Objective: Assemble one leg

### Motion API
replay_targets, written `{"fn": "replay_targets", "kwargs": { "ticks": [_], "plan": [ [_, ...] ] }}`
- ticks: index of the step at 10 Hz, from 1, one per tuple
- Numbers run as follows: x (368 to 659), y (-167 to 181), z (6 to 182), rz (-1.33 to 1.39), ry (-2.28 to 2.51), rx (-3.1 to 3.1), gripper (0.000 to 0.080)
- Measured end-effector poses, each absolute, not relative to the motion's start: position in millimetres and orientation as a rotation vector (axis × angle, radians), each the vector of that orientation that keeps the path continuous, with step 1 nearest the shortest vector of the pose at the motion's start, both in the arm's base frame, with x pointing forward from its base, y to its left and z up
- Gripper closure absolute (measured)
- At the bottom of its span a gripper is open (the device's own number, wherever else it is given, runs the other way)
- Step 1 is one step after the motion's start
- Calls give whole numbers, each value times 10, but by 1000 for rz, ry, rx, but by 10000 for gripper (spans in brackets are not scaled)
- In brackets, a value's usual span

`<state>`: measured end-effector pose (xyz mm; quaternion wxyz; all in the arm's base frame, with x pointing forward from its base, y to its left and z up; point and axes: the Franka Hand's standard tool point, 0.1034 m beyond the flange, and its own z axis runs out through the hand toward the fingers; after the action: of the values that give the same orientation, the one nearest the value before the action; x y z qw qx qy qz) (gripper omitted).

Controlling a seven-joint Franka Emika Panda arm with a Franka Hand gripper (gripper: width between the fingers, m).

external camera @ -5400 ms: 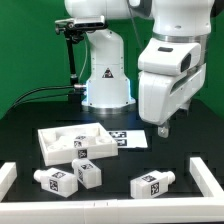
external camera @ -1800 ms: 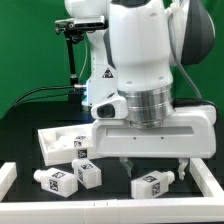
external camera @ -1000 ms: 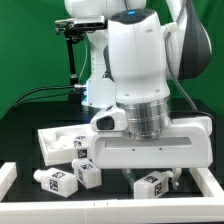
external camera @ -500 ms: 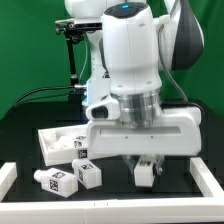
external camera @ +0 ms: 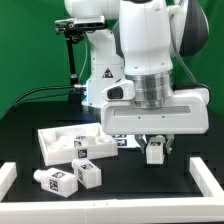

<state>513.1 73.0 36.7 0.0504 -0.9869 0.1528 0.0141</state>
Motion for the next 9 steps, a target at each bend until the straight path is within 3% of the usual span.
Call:
{"fn": "replay_targets", "kwargs": {
  "ticks": [2, 6, 9],
  "plan": [
    [5057, 818, 358, 15, 424, -3010, 538],
    [4414, 931, 88, -25, 381, -3035, 537],
    [4341, 1049, 70, -1, 385, -3033, 537]
  ]
}}
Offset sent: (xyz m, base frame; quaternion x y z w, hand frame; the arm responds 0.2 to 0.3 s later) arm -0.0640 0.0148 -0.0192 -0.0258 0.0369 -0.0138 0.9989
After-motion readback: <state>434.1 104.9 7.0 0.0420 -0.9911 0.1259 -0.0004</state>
